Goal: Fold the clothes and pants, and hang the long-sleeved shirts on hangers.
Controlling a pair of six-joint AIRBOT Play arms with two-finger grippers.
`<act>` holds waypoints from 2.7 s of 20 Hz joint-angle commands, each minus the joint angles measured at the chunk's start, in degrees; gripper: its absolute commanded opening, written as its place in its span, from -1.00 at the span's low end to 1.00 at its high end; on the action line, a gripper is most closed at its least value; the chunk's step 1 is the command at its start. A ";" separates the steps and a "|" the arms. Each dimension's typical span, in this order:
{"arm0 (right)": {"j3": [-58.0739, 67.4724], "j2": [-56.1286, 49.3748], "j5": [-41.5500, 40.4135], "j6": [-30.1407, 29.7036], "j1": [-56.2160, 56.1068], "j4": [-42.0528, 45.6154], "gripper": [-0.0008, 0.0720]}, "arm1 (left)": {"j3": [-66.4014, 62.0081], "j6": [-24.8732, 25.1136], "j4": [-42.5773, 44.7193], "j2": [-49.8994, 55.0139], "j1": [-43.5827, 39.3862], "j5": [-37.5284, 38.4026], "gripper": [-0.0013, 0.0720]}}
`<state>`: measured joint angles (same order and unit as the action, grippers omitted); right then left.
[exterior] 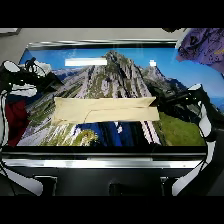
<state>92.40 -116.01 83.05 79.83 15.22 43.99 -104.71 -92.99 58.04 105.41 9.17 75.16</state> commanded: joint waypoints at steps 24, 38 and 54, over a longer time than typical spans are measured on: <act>0.63 38.82 11.78 23.30 -2.51 30.42 -0.91 | -0.07 -11.61 -33.57 18.27 -50.23 -32.65 -0.91; 0.61 40.63 9.29 24.41 -2.69 24.02 -0.91 | -0.09 -7.82 -30.21 13.70 -43.23 -22.12 -0.91; 0.61 25.16 -25.81 49.07 -43.50 19.43 -0.91 | -0.07 -9.84 4.59 -17.44 -6.91 11.26 -0.91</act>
<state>92.97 -86.63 65.04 124.31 -21.93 63.33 -104.77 -102.91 60.25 90.59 -1.91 83.77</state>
